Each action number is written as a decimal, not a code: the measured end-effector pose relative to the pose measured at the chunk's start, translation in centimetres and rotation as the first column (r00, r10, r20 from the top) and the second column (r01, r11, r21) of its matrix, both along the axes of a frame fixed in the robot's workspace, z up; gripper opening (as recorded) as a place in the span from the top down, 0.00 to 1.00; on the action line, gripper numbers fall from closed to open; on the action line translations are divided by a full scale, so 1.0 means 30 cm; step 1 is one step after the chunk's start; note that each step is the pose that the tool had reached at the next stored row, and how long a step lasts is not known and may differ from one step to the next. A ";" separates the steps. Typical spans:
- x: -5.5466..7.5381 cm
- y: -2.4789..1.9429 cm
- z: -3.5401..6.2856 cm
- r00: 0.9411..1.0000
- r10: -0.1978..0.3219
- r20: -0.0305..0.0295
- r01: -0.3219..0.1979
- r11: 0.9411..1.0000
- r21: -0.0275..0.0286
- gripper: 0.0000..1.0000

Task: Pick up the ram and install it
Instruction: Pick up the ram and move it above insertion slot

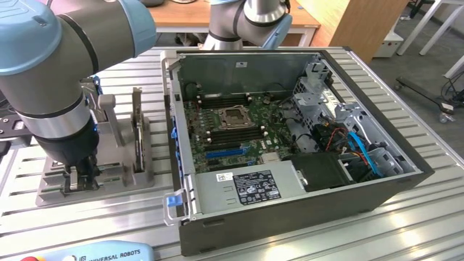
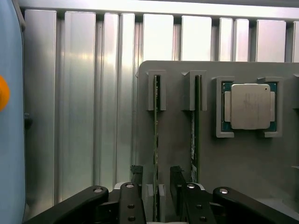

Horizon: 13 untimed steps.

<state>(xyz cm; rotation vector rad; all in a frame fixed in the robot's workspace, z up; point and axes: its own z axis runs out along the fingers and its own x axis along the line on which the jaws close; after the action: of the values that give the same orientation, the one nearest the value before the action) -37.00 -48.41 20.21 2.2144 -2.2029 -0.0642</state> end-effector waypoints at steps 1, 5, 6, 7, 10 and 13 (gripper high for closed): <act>0.000 0.000 0.000 1.000 0.000 0.000 0.000 1.000 0.000 0.63; 0.000 -0.001 0.000 1.000 0.000 0.000 0.000 1.000 0.000 0.63; 0.000 -0.001 0.000 1.000 0.000 0.000 0.000 1.000 0.000 0.63; 0.000 -0.001 0.000 1.000 0.000 0.000 0.000 1.000 0.000 0.63; 0.000 -0.001 0.000 1.000 0.000 0.000 0.000 1.000 0.000 0.63; 0.000 -0.001 -0.001 1.000 0.000 0.000 0.000 1.000 0.000 0.63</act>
<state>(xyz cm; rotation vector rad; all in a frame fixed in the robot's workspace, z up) -37.00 -48.45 20.19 2.2145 -2.2030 -0.0641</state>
